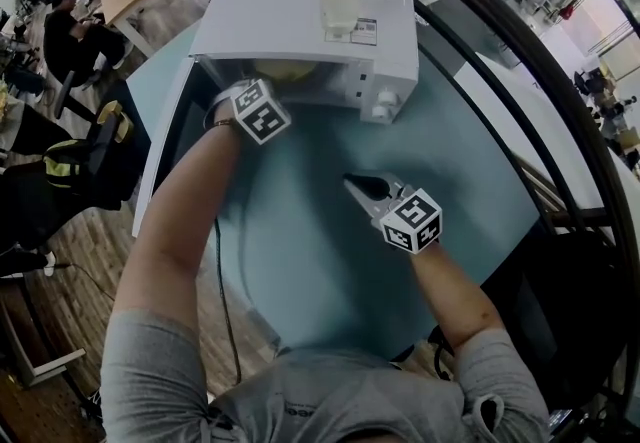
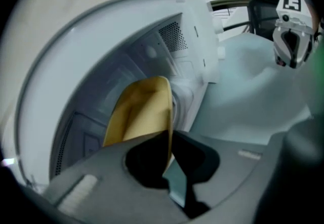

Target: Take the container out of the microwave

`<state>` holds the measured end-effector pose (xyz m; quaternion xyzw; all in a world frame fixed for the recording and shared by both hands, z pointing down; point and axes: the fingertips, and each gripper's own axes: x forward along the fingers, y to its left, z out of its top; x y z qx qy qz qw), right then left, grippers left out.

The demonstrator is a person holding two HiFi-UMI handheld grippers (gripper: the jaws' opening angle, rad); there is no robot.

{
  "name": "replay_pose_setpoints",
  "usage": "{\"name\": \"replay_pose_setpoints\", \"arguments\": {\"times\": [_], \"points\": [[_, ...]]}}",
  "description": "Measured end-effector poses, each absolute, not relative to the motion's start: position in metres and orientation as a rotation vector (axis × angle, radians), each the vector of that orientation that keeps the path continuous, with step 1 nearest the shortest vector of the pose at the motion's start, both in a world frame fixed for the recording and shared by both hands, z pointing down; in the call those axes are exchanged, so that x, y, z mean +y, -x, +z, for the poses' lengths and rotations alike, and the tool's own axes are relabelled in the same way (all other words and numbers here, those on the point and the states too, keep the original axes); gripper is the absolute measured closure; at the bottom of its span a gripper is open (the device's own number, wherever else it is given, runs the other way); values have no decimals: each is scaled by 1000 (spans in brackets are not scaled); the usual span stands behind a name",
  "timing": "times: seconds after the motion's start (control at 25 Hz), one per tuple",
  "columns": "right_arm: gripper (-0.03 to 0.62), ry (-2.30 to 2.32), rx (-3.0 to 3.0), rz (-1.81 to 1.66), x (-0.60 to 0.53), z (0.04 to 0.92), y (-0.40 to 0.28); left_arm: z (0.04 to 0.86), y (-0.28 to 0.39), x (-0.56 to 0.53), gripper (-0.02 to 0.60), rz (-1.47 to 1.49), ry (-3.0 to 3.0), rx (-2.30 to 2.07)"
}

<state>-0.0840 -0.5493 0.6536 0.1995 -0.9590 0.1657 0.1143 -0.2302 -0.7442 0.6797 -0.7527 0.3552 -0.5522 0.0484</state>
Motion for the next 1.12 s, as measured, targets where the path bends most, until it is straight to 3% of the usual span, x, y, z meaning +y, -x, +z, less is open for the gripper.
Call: {"name": "replay_pose_setpoints", "arguments": {"times": [0.64,1.12], "points": [[589,-603,-2810,397,-484,596,69,641,198,-622,551,-1671,2379,924],[589,-668,-2824,322,-436,529,39,547,172,-557,551,-1587,2345,910]]}}
